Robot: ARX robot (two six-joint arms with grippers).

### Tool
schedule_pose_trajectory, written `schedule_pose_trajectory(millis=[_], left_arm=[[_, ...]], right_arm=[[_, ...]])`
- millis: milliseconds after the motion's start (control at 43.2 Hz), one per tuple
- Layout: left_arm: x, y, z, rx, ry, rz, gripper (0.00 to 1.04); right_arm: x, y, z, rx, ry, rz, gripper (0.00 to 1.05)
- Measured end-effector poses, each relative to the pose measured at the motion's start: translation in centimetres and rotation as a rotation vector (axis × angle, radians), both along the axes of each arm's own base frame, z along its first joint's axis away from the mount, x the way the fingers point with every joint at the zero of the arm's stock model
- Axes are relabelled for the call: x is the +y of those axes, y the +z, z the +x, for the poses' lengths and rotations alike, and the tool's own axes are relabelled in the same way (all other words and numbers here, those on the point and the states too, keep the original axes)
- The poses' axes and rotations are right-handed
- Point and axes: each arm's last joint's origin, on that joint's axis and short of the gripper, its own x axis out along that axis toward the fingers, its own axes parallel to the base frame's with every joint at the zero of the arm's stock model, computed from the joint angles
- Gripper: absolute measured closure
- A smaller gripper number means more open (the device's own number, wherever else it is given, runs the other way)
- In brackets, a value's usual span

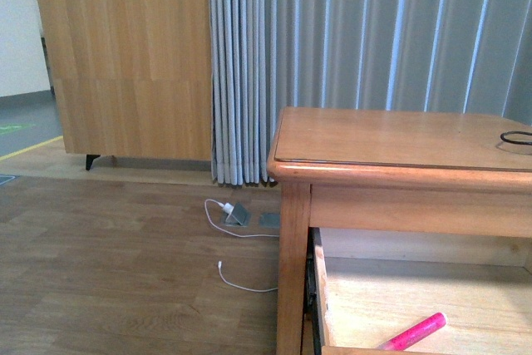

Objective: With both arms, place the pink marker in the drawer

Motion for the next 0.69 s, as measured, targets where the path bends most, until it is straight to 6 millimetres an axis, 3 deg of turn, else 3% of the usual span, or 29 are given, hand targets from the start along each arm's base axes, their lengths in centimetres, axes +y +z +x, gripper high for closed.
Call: schedule_pose_trajectory(millis=[93, 255, 463, 695], left_arm=[[0.0, 0.0, 0.0, 0.0, 0.0, 0.0, 0.66], [0.0, 0.0, 0.0, 0.0, 0.0, 0.0, 0.38], [0.0, 0.0, 0.0, 0.0, 0.0, 0.001, 0.04], [0.0, 0.0, 0.0, 0.0, 0.0, 0.001, 0.06]], right_arm=[[0.2, -0.3, 0.0, 0.062, -0.026, -0.037, 0.08], [1.1, -1.9, 0.9, 0.282, 0.118, -0.04, 0.08], [2.2, -2.4, 3.7, 0.418, 0.247, -0.062, 0.08], [3.2, -3.5, 8.0, 0.496, 0.255, -0.112, 0.08]])
